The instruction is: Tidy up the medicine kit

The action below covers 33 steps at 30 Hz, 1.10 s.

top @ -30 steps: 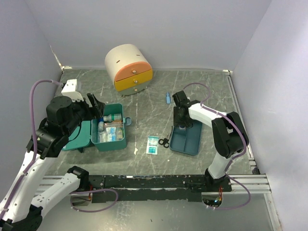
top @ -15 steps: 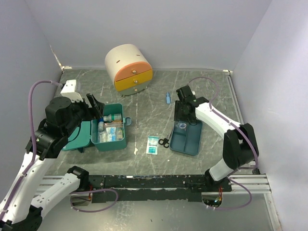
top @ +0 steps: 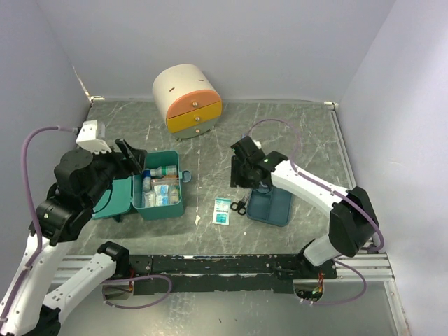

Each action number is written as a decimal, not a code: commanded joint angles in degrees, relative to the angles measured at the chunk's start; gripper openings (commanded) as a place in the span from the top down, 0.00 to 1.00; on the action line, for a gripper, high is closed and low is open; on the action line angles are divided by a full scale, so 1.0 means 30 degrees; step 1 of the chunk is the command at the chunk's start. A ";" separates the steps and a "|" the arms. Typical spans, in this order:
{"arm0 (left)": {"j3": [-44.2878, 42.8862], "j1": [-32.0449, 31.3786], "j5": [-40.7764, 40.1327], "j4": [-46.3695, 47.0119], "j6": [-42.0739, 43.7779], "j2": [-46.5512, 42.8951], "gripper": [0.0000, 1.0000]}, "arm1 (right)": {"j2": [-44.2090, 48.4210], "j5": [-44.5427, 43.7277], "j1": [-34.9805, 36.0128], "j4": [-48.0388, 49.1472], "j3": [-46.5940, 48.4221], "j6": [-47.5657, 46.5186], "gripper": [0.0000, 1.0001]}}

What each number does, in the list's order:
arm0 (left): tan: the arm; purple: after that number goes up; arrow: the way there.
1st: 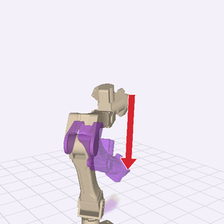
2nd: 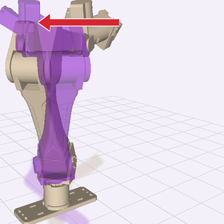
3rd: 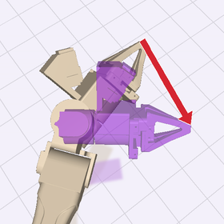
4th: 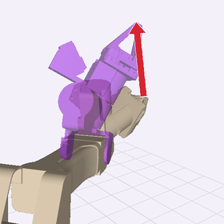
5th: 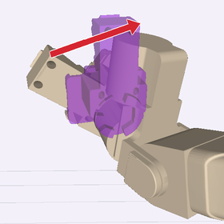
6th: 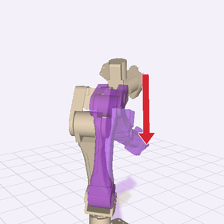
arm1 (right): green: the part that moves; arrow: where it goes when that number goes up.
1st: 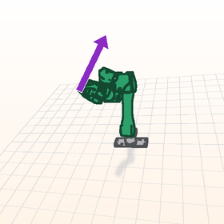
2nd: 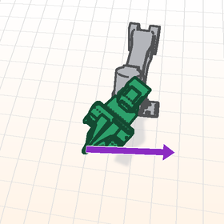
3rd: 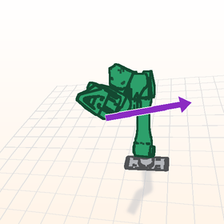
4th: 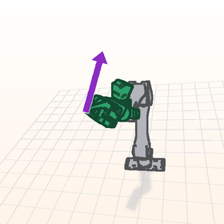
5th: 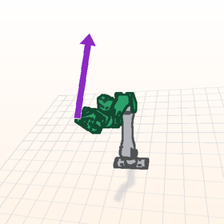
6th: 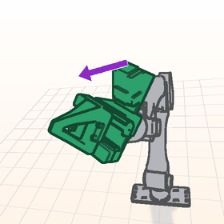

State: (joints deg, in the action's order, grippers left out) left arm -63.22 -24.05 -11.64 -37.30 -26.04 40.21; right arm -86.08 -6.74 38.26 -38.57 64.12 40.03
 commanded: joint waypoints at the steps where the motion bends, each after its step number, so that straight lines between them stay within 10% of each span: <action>1: 0.0703 0.0108 0.0192 0.0802 -0.0168 -0.1100 0.17 | -0.0143 -0.0608 0.1861 0.0862 -0.0346 0.1005 0.52; 12: 0.4836 0.0108 0.2066 0.1430 0.1011 -0.6845 0.18 | 0.1431 -0.1567 0.4349 0.7123 -0.6462 0.0893 0.52; 33: 0.5997 0.0108 0.0168 -0.0136 -0.0678 -0.9551 0.16 | -0.1302 -0.2851 0.5701 0.6921 -0.6960 0.1605 0.59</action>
State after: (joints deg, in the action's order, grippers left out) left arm -45.25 -24.05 -8.75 -36.80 -27.05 11.05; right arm -87.50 -11.77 54.78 -15.44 43.13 44.16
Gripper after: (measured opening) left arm 0.845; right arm 0.421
